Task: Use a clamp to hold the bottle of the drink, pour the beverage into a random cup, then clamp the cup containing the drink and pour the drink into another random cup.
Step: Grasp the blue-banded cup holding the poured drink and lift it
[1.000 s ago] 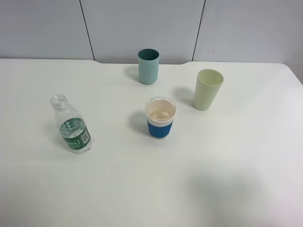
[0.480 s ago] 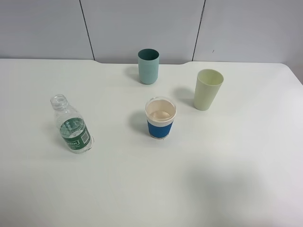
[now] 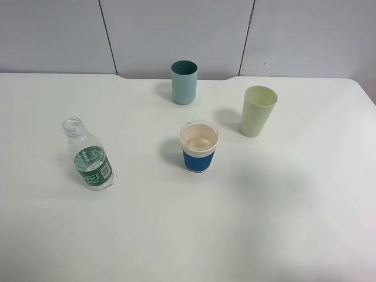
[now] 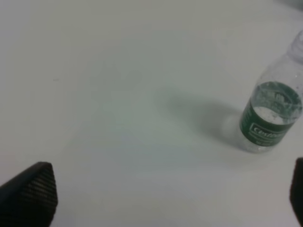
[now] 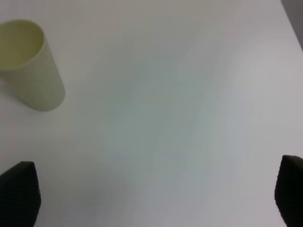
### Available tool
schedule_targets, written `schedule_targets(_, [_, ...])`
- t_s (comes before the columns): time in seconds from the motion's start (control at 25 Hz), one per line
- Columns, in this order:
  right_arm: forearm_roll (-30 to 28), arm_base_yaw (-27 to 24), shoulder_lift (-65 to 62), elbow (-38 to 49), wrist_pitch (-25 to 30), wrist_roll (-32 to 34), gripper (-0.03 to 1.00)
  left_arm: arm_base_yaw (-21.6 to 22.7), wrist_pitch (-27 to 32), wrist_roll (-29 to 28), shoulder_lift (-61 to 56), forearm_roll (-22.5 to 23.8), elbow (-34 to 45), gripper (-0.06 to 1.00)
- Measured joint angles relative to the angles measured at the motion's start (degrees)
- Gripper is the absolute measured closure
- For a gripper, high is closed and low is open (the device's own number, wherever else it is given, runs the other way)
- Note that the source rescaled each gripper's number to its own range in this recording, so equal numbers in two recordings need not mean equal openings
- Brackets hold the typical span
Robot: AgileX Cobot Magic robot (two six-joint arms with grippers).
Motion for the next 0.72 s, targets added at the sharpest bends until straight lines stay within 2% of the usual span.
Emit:
schedule_targets(0.32, [1.0,0.8,13.2,0.0,-8.2,0.0,-0.03,0.0,0.0,0.0,0.0,0.0,0.0,-0.06])
schedule_targets(0.44, [0.3,4.6,16.2,0.0,-12.0,0.0,-0.03,0.0,0.0,0.0,0.0,0.0,0.0,-0.06])
schedule_targets(0.72, [-1.6,17.1,23.9,0.0,-21.5,1.1,-0.03,0.0,0.0,0.0,0.0,0.0,0.0,-0.06])
